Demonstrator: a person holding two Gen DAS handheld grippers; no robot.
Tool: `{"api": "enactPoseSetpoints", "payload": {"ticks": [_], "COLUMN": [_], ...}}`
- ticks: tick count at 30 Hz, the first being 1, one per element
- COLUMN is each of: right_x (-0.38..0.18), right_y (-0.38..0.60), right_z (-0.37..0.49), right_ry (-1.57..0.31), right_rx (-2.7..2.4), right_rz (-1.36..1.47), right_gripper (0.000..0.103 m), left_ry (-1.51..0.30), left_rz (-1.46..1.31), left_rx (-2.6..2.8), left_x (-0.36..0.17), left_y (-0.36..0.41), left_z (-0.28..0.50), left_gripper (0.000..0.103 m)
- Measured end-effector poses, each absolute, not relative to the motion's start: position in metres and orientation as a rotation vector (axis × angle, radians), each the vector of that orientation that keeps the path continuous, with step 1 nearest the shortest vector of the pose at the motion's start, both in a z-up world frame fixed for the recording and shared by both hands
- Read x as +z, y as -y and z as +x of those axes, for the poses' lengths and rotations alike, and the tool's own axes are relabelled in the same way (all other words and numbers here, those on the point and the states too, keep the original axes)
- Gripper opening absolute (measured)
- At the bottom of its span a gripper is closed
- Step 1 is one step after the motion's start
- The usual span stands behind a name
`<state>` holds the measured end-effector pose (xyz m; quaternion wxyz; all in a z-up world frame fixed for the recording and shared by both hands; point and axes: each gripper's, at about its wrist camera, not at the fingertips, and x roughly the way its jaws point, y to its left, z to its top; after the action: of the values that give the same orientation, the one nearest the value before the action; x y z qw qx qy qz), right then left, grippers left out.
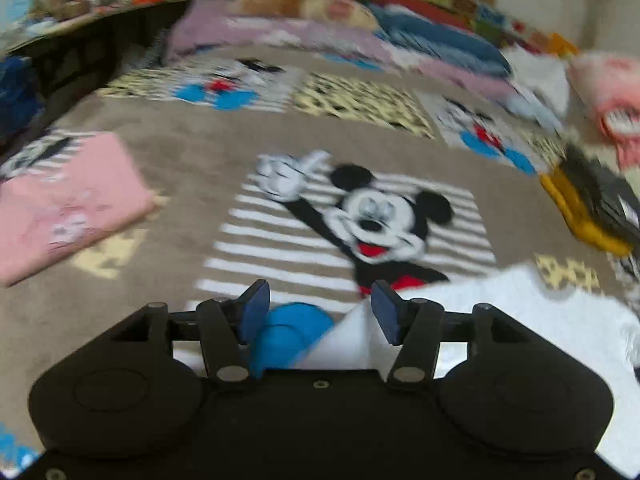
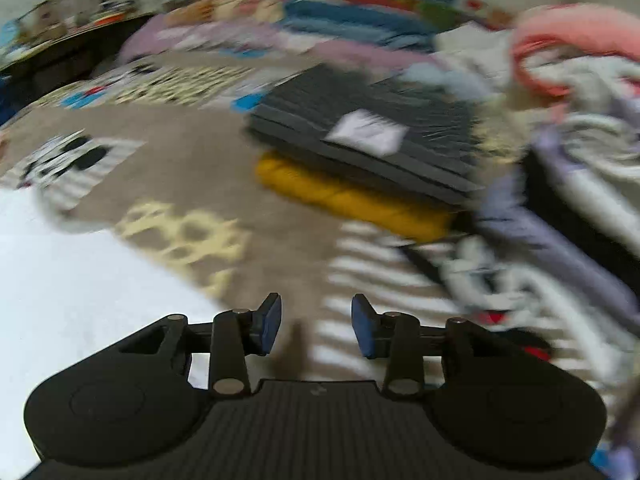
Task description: Fold clothes
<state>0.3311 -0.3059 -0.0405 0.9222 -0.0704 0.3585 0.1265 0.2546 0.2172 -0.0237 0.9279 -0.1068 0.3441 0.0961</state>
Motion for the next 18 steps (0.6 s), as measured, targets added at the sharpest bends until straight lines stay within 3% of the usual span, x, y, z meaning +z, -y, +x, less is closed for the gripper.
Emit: {"api": "enactPoseSetpoints", "payload": {"ticks": [7, 12, 18], "right_x": [-0.015, -0.032, -0.069], "right_y": [0.34, 0.314, 0.255], "right_z": [0.26, 0.179, 0.121], "right_ry": [-0.618, -0.56, -0.597], "right_rx": [0.258, 0.39, 0.514], "right_rz": [-0.018, 0.054, 0.094], "right_gripper": [0.042, 0.044, 0.044], "left_ry": [-0.598, -0.578, -0.56], "left_rz": [-0.37, -0.554, -0.809], "left_rx": [0.287, 0.31, 0.294], "left_x": [-0.022, -0.055, -0.093], "left_y": [-0.24, -0.241, -0.256], "left_z": [0.175, 0.129, 0.127], "left_gripper": [0.055, 0.055, 0.055]}}
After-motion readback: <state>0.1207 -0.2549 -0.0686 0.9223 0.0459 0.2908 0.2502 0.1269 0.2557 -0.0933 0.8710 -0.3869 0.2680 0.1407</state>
